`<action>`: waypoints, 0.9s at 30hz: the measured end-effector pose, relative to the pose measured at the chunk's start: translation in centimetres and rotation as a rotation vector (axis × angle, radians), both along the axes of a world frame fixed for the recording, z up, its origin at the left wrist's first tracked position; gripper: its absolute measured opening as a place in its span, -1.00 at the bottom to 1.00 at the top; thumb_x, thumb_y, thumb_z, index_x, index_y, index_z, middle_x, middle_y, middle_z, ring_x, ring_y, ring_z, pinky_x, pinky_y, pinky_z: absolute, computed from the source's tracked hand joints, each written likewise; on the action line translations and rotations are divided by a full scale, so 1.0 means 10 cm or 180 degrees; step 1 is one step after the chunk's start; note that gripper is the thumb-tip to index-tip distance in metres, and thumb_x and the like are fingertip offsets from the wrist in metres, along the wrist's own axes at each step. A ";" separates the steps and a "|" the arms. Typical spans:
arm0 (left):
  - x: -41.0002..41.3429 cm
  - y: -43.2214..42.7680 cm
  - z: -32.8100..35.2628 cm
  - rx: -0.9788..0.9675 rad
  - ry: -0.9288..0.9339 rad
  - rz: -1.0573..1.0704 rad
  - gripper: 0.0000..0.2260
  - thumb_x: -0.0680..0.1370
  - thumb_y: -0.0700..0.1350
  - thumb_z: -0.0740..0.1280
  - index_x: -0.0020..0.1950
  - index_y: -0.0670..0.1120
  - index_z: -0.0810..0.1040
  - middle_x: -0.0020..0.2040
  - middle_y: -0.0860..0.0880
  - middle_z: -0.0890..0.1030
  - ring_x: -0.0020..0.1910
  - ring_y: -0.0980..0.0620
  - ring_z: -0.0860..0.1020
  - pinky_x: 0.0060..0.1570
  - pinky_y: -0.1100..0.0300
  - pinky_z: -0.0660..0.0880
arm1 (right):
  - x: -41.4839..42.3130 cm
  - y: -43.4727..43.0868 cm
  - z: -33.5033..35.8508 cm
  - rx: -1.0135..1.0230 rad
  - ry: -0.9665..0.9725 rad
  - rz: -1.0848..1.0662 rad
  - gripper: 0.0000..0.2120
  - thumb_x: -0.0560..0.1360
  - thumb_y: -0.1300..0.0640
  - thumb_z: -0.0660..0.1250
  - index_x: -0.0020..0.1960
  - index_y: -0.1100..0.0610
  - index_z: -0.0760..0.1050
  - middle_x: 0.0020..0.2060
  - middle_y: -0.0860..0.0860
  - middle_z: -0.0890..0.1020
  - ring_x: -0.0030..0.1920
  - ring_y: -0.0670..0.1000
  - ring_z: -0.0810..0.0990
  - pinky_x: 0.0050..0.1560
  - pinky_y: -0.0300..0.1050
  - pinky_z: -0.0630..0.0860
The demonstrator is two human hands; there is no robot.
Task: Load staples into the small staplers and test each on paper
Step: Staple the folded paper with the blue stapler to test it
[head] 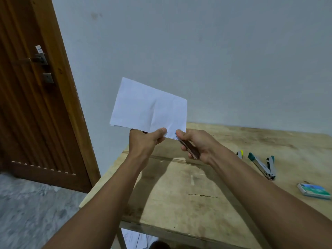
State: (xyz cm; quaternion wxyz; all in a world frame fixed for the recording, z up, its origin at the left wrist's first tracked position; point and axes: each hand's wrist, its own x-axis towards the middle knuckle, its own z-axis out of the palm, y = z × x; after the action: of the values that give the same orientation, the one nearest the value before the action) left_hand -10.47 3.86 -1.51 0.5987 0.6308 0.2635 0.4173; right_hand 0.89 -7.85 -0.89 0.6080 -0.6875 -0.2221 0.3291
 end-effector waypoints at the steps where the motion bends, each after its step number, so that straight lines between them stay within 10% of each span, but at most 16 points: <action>1: 0.00 -0.01 0.00 -0.0029 -0.0010 0.0014 -0.41 0.35 -0.20 0.56 -0.72 -0.05 0.25 -0.67 0.10 0.28 -0.36 -0.08 0.64 -0.16 0.10 0.52 | -0.01 0.00 -0.01 0.0013 0.0050 -0.0001 -0.80 0.47 -0.03 0.44 -0.15 0.07 0.49 -0.32 -0.04 0.51 -0.42 -0.08 0.50 -0.42 -0.20 0.27; 8: -0.05 0.12 -0.06 -0.0500 -0.0168 -0.0115 -0.55 0.37 -0.28 0.55 -0.64 -0.08 0.43 -0.63 0.12 0.41 -0.43 0.02 0.59 0.12 0.00 0.58 | 0.12 -0.09 -0.07 0.0204 0.0544 -0.0440 -0.67 0.39 0.03 0.53 0.04 0.08 0.47 -0.40 -0.05 0.33 -0.57 -0.13 0.17 -0.54 -0.28 0.13; 11: -0.04 0.16 -0.11 -0.0781 -0.0171 -0.0278 -0.72 0.35 -0.28 0.56 -0.50 -0.19 0.54 -0.57 0.06 0.48 -0.37 0.02 0.64 0.13 0.04 0.58 | 0.10 -0.05 -0.09 0.0260 0.0513 -0.0502 -0.66 0.39 0.06 0.53 0.09 0.14 0.55 -0.27 0.05 0.56 -0.61 -0.14 0.19 -0.57 -0.28 0.20; 20: -0.05 0.39 -0.21 -0.1446 0.0252 0.0104 -0.96 0.49 -0.32 0.37 -0.10 -0.26 0.53 -0.32 -0.15 0.55 -0.54 0.03 0.55 -0.28 -0.18 0.63 | 0.01 0.17 -0.34 -0.0363 -0.0743 -0.0847 -0.77 0.36 0.26 0.47 -0.04 0.21 0.50 -0.24 0.07 0.49 -0.46 -0.05 0.35 -0.54 -0.26 0.25; 27: -0.21 0.75 -0.44 -0.0589 0.1444 0.0853 -0.83 0.23 -0.26 0.37 -0.22 -0.28 0.59 -0.34 -0.13 0.61 -0.34 -0.10 0.57 -0.37 0.22 0.43 | 0.06 0.25 -0.43 -0.1438 -0.1399 -0.0724 -0.74 0.35 0.17 0.35 0.02 0.22 0.49 -0.18 0.10 0.55 -0.30 0.11 0.46 -0.42 -0.19 0.28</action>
State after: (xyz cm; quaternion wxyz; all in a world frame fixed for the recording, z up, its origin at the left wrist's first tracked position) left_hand -12.55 11.33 -5.89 0.5190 0.6103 0.5088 0.3151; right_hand 1.46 -5.32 -5.20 0.4107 -0.8798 -0.1912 0.1438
